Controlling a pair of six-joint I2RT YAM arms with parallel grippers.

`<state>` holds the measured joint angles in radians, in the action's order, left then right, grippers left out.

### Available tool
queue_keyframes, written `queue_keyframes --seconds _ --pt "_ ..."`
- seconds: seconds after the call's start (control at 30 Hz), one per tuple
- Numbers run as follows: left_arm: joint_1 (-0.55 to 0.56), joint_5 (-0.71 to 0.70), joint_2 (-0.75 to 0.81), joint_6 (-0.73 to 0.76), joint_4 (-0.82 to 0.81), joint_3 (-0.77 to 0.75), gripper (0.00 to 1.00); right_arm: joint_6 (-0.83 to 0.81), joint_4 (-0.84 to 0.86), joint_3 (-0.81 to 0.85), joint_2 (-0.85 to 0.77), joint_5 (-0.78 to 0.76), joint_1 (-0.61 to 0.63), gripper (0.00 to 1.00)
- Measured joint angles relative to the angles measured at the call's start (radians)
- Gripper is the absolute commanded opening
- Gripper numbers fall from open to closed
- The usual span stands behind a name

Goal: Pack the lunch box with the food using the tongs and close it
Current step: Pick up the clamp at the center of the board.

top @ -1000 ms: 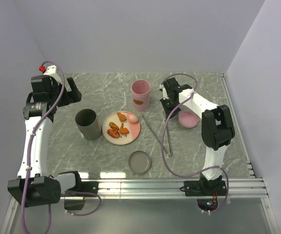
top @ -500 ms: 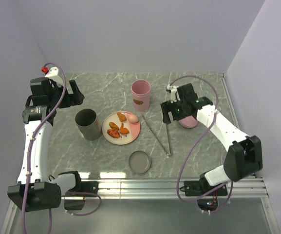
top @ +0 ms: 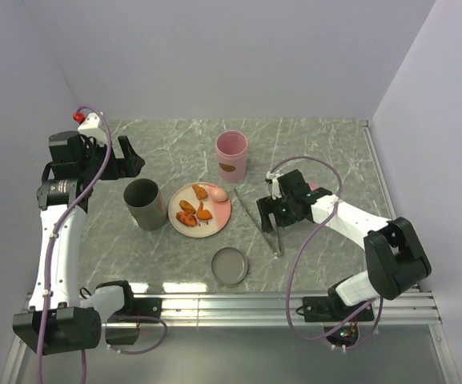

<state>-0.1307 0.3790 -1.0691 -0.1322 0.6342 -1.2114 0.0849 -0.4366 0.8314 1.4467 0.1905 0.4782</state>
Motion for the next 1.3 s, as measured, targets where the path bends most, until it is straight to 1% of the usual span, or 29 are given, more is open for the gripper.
queue_keyframes --seconds 0.23,0.37,0.47,0.83,1.3 --pt "0.000 0.025 -0.002 0.000 -0.002 0.014 0.99 0.031 0.040 -0.002 0.017 -0.024 0.045 0.91" --pt "0.000 0.031 -0.002 -0.001 -0.003 0.014 0.99 0.039 0.038 0.003 0.064 -0.051 0.068 0.91" --pt "0.000 0.035 -0.003 -0.002 -0.003 0.014 0.99 0.048 0.026 0.023 0.124 -0.074 0.074 0.91" --pt "0.000 0.043 -0.007 -0.013 -0.024 0.046 0.99 0.074 0.000 0.133 0.227 -0.133 0.079 0.89" --pt "0.000 -0.008 -0.021 -0.038 -0.046 0.046 0.99 0.077 -0.024 0.167 0.264 -0.230 0.142 0.89"
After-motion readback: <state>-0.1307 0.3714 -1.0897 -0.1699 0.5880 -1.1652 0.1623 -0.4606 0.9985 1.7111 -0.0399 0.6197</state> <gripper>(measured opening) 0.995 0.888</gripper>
